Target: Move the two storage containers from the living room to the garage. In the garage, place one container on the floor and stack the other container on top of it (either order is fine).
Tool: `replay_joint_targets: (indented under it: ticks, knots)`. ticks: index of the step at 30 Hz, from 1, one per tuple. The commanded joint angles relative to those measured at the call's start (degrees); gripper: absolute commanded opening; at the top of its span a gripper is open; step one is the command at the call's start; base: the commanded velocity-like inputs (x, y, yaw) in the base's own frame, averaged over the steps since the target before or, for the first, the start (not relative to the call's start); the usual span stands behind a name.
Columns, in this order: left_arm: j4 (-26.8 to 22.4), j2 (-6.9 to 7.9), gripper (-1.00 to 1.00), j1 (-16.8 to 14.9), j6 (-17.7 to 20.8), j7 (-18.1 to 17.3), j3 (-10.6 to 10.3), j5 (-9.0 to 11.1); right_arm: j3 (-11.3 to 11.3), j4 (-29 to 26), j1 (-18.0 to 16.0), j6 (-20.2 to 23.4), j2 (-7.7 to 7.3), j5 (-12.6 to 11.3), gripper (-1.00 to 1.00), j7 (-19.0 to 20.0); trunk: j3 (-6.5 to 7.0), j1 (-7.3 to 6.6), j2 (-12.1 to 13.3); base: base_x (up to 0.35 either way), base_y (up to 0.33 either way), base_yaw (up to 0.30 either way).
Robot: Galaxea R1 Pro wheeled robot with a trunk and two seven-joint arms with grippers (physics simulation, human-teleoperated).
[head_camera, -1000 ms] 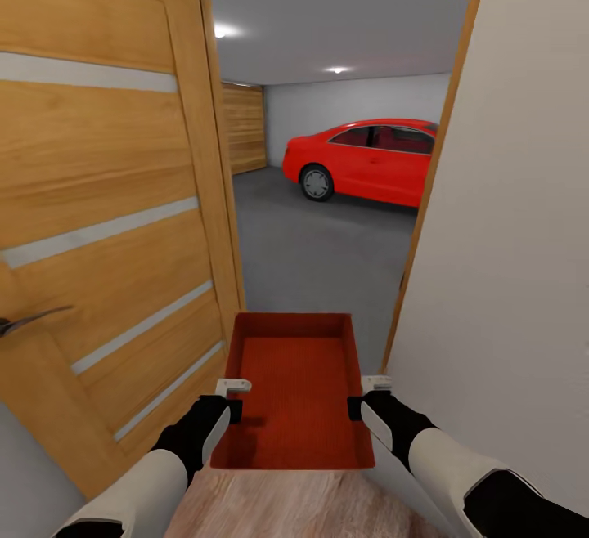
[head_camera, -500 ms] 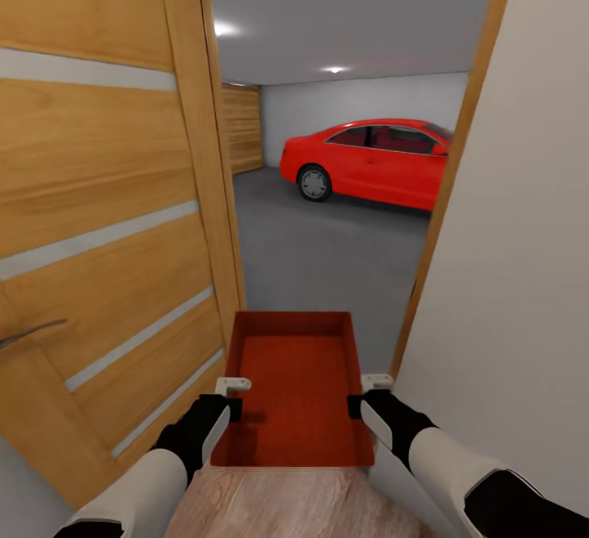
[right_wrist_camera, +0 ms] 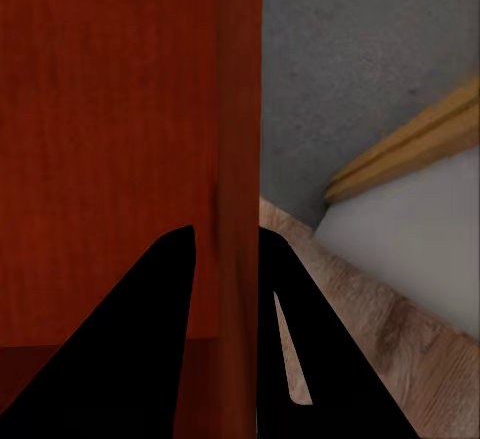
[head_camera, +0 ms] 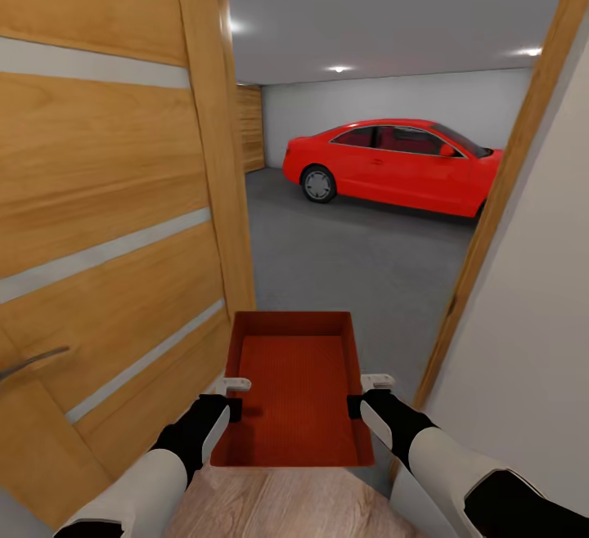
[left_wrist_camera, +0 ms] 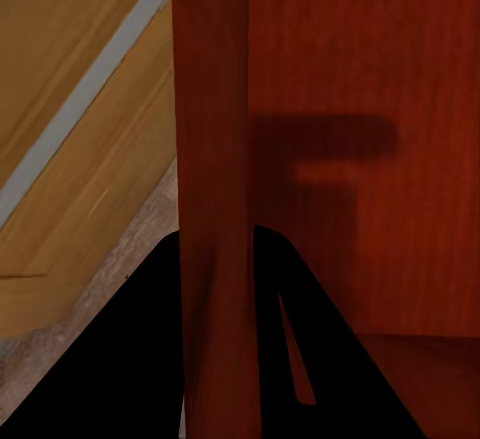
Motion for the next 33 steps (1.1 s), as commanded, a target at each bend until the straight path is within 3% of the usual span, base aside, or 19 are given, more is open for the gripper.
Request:
replay_joint_targets:
  ticks: [1,26,33]
  knots:
    - [2.7,0.33,-1.00,0.0,3.5,0.5,-0.7,-1.3,2.3,-0.3,-0.1,0.0,-0.04,-1.1,-1.00,0.0,-0.12,0.06,-0.1,0.194,0.120,-0.006]
    - [2.7,0.33,-1.00,0.0,3.3,0.5,-0.6,-1.3,2.3,-0.3,-0.1,0.0,-0.04,-1.1,-1.00,0.0,-0.12,0.06,-0.1,0.018,0.009,-0.199]
    - [2.7,0.33,-1.00,0.0,3.5,0.4,-0.6,-1.2,2.3,-0.3,-0.1,0.0,-0.13,-1.1,-1.00,0.0,-0.12,0.06,-0.1,0.086,0.142,-0.041]
